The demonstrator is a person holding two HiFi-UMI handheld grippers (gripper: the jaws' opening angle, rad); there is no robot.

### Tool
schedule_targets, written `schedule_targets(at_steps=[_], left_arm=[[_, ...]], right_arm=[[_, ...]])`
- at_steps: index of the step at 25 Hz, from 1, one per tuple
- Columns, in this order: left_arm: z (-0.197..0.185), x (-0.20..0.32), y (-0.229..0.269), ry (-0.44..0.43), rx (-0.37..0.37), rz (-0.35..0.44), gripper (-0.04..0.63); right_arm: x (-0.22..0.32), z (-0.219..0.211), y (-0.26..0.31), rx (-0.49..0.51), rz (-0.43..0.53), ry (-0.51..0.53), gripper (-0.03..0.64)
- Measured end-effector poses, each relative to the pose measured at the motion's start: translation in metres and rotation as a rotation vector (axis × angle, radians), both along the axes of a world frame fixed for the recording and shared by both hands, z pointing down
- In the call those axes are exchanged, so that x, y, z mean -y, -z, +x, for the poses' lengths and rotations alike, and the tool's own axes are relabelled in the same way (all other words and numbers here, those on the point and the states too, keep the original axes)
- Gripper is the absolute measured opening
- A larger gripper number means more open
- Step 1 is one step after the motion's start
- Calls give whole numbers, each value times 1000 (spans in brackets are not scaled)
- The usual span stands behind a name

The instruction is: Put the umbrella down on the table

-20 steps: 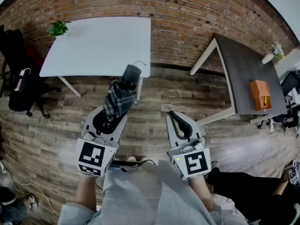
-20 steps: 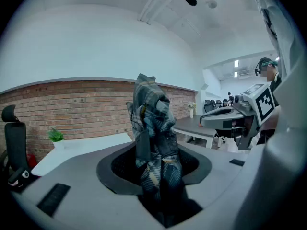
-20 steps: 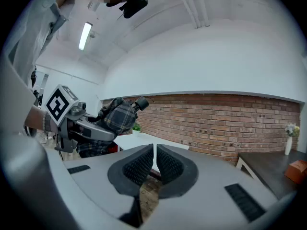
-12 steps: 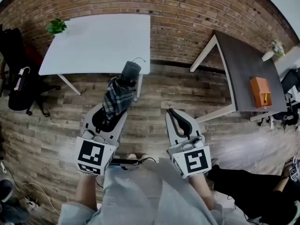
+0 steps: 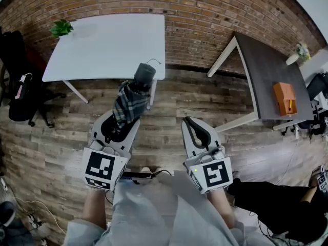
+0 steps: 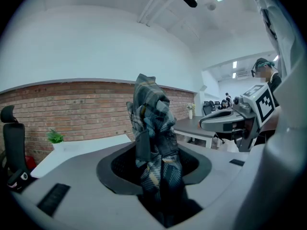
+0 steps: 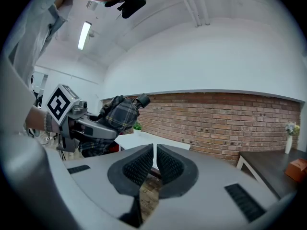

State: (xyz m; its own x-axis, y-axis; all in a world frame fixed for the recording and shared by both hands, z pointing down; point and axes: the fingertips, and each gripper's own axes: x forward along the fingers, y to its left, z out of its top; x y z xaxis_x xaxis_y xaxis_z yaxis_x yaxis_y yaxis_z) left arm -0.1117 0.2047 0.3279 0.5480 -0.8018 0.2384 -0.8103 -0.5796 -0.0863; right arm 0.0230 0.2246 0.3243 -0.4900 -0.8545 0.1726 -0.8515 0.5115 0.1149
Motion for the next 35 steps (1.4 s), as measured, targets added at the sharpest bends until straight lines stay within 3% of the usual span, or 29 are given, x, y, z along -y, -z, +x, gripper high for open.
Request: schedule_targets(at_steps=[21, 35], left_arm=[[-31, -11, 10, -39, -1, 58, 210], [-15, 68, 11, 27, -14, 60, 210]], right_arm=[[-20, -29, -1, -32, 31, -42, 51], [71, -11, -2, -10, 45, 14, 51]])
